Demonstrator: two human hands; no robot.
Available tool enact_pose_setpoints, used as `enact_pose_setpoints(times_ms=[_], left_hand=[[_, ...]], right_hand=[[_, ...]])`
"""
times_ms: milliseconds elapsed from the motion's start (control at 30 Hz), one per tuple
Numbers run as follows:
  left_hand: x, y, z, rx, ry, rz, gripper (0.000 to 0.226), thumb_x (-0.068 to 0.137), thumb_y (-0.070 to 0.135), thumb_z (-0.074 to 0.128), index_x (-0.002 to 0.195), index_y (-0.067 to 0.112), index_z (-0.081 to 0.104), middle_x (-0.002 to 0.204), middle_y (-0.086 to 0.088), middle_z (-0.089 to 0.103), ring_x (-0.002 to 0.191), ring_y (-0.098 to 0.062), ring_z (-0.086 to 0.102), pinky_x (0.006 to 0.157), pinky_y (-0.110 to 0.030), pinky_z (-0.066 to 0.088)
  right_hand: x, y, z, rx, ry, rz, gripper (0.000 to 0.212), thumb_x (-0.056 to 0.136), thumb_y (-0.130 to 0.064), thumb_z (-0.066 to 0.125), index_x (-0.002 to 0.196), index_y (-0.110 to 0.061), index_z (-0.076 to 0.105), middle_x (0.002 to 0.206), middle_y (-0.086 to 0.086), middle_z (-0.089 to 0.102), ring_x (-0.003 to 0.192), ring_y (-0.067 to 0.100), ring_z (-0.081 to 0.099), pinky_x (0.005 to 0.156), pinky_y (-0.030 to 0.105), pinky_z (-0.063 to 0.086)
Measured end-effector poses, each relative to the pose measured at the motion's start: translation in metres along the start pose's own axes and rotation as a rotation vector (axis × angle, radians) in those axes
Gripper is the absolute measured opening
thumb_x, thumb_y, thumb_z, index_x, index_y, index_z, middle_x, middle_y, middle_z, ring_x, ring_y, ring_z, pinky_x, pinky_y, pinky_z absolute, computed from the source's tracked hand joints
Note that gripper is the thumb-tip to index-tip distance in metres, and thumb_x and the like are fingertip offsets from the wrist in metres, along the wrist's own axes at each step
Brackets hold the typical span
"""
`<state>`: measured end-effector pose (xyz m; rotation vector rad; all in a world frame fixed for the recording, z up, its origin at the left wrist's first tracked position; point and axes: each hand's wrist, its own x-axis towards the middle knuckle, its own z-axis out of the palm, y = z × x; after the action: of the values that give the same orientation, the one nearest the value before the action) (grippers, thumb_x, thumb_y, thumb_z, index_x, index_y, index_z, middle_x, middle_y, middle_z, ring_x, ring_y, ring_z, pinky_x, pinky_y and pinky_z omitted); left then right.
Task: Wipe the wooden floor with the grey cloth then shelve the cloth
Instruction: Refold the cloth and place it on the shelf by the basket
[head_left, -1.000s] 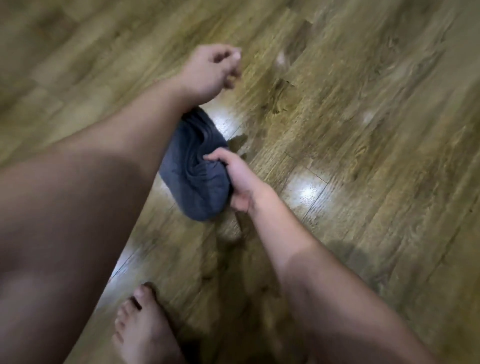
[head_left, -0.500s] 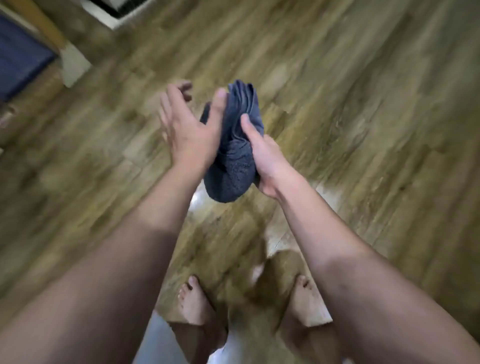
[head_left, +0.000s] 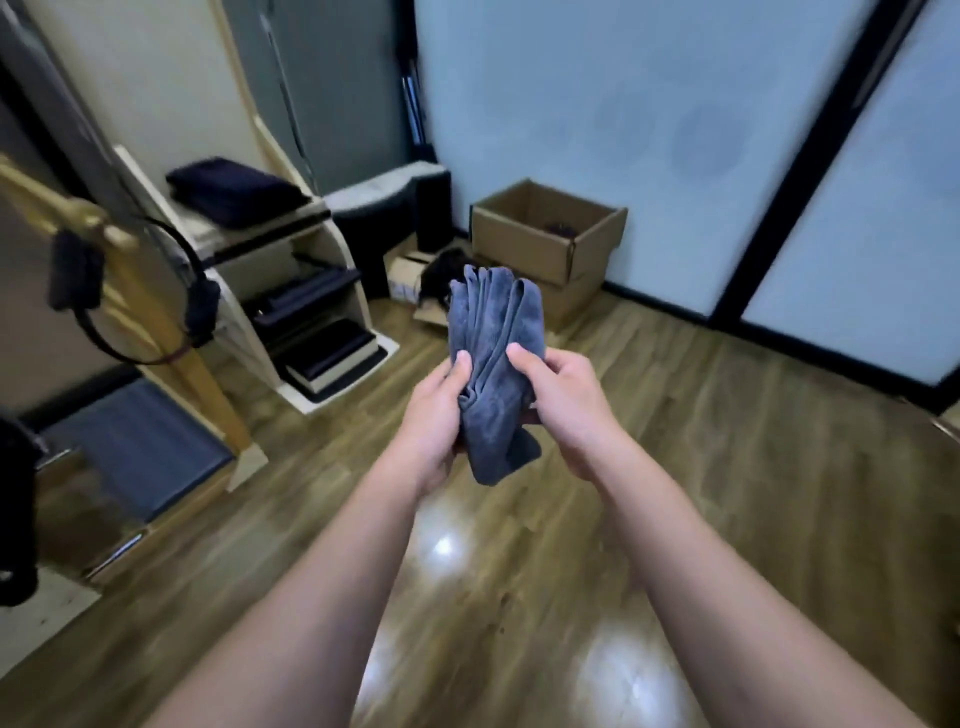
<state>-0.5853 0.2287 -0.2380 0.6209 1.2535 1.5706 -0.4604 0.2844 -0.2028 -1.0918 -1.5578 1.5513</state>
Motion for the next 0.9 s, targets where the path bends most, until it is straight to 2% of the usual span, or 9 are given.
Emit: enact_pose_setpoints(times_ms=[67,167,300,433,567,667,767,833,900], left_hand=[[-0.004,0.039,0.022,-0.077,-0.015,0.025,0.040,0.104,0.040,0.047,0.129,0.014,0.064,0.124,-0.013,0.071,0.113,-0.030,0.069,0.091,-0.041,0.057],[-0.014,0.090,0.051,-0.206,-0.119,-0.010,0.067,0.098,0.064,0.038,0.134,0.012,0.062,0.131,-0.016,0.067,0.121,-0.035,0.063,0.107,-0.052,0.047],[-0.022,0.136,0.080,-0.065,-0.187,-0.051,0.082,0.086,0.081,0.038,0.135,0.020,0.062,0.138,-0.015,0.062,0.130,-0.039,0.055,0.112,-0.063,0.033],[-0.034,0.168,0.121,0.070,-0.242,-0.016,0.078,0.079,0.082,0.049,0.130,0.025,0.067,0.128,-0.008,0.069,0.109,-0.028,0.064,0.104,-0.048,0.042],[-0.046,0.182,0.154,0.000,-0.294,0.012,0.074,0.075,0.067,0.066,0.128,0.016,0.069,0.121,-0.013,0.072,0.095,-0.026,0.071,0.095,-0.039,0.052],[-0.042,0.181,0.171,0.014,-0.149,0.199,0.066,0.073,0.054,0.078,0.125,0.014,0.068,0.119,-0.014,0.073,0.103,-0.029,0.072,0.090,-0.037,0.057],[-0.038,0.179,0.180,0.172,0.106,0.502,0.061,0.073,0.035,0.089,0.123,0.018,0.059,0.113,-0.004,0.074,0.105,-0.020,0.071,0.081,-0.025,0.057],[-0.036,0.180,0.182,0.283,0.146,0.648,0.074,0.068,0.035,0.092,0.129,0.026,0.051,0.116,0.007,0.071,0.104,-0.007,0.069,0.085,-0.021,0.054],[-0.036,0.184,0.184,0.403,0.141,0.764,0.077,0.063,0.047,0.090,0.126,0.041,0.046,0.115,0.022,0.067,0.102,0.006,0.065,0.082,-0.010,0.049]], right_hand=[[-0.002,-0.039,-0.012,0.046,-0.013,-0.037,0.030,0.099,-0.032,0.060,0.098,-0.004,0.072,0.099,0.016,0.077,0.082,0.021,0.070,0.076,0.047,0.060],[-0.006,-0.097,-0.035,0.180,-0.050,-0.062,0.025,0.101,-0.029,0.058,0.100,-0.009,0.073,0.097,0.009,0.078,0.083,0.020,0.074,0.066,0.032,0.056],[-0.009,-0.158,-0.069,0.408,-0.081,-0.077,0.035,0.101,-0.032,0.054,0.120,-0.006,0.069,0.115,0.018,0.074,0.096,0.033,0.069,0.077,0.038,0.050],[-0.014,-0.187,-0.093,0.581,-0.162,-0.013,0.043,0.103,-0.035,0.046,0.131,-0.006,0.063,0.125,0.016,0.070,0.112,0.031,0.068,0.086,0.041,0.058],[-0.023,-0.200,-0.105,0.571,-0.266,-0.006,0.046,0.103,-0.040,0.044,0.134,-0.011,0.063,0.127,0.012,0.070,0.121,0.030,0.065,0.109,0.047,0.046],[-0.029,-0.218,-0.120,0.398,-0.307,-0.067,0.050,0.099,-0.050,0.051,0.134,-0.017,0.064,0.127,0.008,0.071,0.121,0.028,0.065,0.113,0.047,0.042],[-0.034,-0.234,-0.130,0.207,-0.340,-0.166,0.050,0.094,-0.048,0.063,0.134,-0.019,0.061,0.123,0.004,0.073,0.114,0.022,0.069,0.099,0.042,0.055],[-0.036,-0.241,-0.128,0.068,-0.245,-0.274,0.045,0.093,-0.038,0.070,0.132,-0.018,0.061,0.118,0.000,0.075,0.110,0.015,0.071,0.095,0.034,0.058],[-0.036,-0.245,-0.124,-0.002,-0.119,-0.364,0.039,0.092,-0.030,0.074,0.127,-0.016,0.065,0.119,0.001,0.074,0.112,0.014,0.069,0.102,0.038,0.053]])
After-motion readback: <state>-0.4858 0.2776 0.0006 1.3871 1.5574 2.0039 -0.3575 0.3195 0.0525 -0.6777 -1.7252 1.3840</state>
